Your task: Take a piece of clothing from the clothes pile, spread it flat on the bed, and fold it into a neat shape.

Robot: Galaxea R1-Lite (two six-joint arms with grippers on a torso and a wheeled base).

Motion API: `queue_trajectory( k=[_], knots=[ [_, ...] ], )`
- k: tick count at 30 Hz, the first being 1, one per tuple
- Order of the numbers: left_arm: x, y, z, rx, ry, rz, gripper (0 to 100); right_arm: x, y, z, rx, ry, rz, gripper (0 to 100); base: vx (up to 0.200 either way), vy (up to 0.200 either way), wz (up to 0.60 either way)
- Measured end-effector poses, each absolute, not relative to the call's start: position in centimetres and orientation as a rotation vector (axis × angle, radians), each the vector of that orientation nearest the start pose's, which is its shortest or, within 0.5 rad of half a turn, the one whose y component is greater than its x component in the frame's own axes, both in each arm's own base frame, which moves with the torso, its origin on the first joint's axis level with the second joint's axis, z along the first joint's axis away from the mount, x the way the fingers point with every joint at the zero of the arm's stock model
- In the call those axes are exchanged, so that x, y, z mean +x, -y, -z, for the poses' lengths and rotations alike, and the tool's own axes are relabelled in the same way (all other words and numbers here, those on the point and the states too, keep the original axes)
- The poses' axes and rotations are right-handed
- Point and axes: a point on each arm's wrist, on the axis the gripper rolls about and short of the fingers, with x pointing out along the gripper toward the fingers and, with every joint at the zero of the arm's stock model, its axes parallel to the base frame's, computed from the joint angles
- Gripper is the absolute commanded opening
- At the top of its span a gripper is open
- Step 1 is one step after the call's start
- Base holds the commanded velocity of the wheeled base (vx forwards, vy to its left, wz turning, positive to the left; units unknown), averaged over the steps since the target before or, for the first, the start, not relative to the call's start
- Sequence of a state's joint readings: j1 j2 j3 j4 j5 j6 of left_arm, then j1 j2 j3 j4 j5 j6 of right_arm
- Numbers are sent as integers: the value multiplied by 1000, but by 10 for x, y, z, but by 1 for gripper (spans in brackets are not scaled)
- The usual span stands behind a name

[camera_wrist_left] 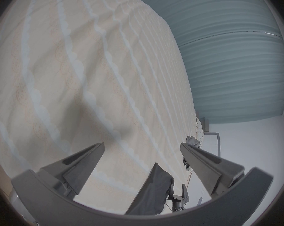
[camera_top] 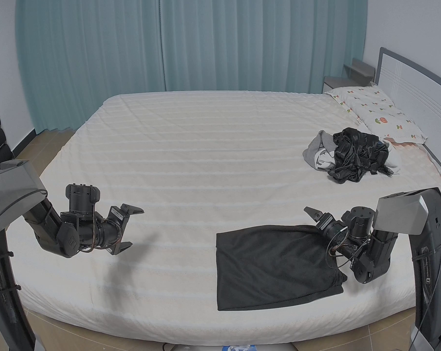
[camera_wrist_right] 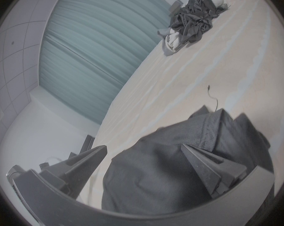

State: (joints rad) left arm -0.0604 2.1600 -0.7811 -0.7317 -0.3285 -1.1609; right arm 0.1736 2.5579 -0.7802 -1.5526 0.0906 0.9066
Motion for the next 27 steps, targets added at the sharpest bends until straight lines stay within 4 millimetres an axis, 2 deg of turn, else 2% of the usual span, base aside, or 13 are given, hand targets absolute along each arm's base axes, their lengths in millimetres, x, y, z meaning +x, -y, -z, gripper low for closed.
queue_trajectory(
  k=[5, 15, 26, 27],
  knots=[
    [354, 29, -31, -1190, -794, -43, 100, 384, -60, 42, 898, -309, -116, 100, 0, 0, 0],
    [354, 29, -31, -1188, -794, -42, 100, 375, -33, 39, 828, -345, -145, 100, 0, 0, 0],
    [354, 29, -31, -1187, -795, -41, 100, 372, -34, 56, 782, -397, -165, 100, 0, 0, 0],
    [354, 29, -31, -1187, -795, -41, 100, 373, -35, 57, 780, -399, -167, 0, 0, 0, 0]
  ],
)
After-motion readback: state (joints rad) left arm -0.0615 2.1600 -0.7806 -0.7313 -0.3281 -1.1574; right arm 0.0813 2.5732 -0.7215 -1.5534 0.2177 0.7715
